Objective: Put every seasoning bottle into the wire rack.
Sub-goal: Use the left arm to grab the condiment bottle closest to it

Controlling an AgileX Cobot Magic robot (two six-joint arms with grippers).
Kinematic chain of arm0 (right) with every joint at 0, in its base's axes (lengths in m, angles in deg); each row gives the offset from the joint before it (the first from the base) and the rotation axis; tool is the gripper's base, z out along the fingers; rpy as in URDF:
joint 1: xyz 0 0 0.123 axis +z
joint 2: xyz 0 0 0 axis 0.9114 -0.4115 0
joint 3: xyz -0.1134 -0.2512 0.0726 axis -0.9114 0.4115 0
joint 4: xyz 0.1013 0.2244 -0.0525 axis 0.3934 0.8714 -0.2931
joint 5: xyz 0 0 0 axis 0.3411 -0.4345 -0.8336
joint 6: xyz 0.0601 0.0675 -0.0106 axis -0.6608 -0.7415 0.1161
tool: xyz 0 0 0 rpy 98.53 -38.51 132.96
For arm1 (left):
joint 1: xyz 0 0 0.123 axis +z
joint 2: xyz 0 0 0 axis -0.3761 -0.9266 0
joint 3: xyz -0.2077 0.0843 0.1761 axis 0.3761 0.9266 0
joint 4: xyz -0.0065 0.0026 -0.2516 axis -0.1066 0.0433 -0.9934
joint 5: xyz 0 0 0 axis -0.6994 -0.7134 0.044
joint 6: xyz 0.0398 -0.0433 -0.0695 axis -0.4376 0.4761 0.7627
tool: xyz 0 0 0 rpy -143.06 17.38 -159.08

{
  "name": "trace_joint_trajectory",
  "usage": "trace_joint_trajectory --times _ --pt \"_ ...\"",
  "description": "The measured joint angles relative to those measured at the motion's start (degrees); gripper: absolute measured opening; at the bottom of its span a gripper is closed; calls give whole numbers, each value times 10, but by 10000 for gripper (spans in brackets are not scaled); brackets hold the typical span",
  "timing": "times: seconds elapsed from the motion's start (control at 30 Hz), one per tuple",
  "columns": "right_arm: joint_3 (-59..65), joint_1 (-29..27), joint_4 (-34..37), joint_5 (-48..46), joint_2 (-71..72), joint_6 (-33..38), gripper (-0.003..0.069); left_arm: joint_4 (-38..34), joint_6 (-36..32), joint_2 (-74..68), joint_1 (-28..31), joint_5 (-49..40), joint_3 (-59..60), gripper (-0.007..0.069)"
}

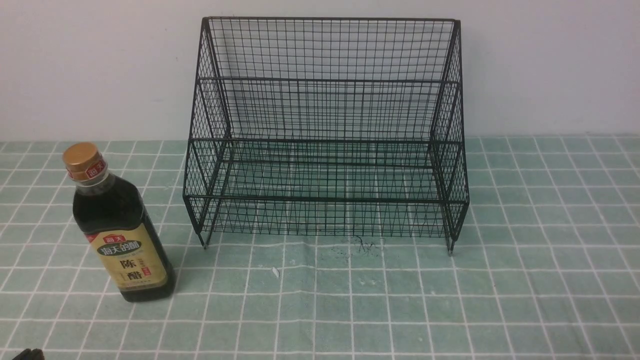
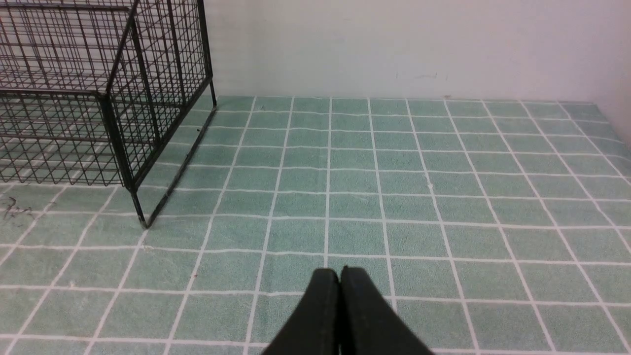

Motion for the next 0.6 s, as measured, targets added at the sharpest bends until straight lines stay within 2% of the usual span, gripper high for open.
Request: trace_joint_trajectory --times 0.17,0.2,0.23,0.27,0.33,0.37,0.43,0.53,0.6 --pt "0 0 0 0 0 0 -15 -68 30 0 0 113 0 -6" --pt "0 0 0 0 0 0 -15 -84 32 0 0 163 0 -6" --pt "0 0 0 0 0 0 -15 -86 32 0 0 169 0 -6" --pt "0 0 0 0 0 0 -15 -98 33 0 0 224 0 -6" --pt "0 0 0 0 0 0 -15 -103 34 0 0 261 0 -6" --pt "0 0 0 0 0 0 -15 -107 34 0 0 319 0 -6" --pt "0 0 0 0 0 0 -15 -109 34 0 0 374 0 -6" --pt "0 0 0 0 0 0 -15 -106 39 -10 0 413 -1 -6" --pt "0 0 0 0 0 0 -15 -97 49 -36 0 407 -11 0"
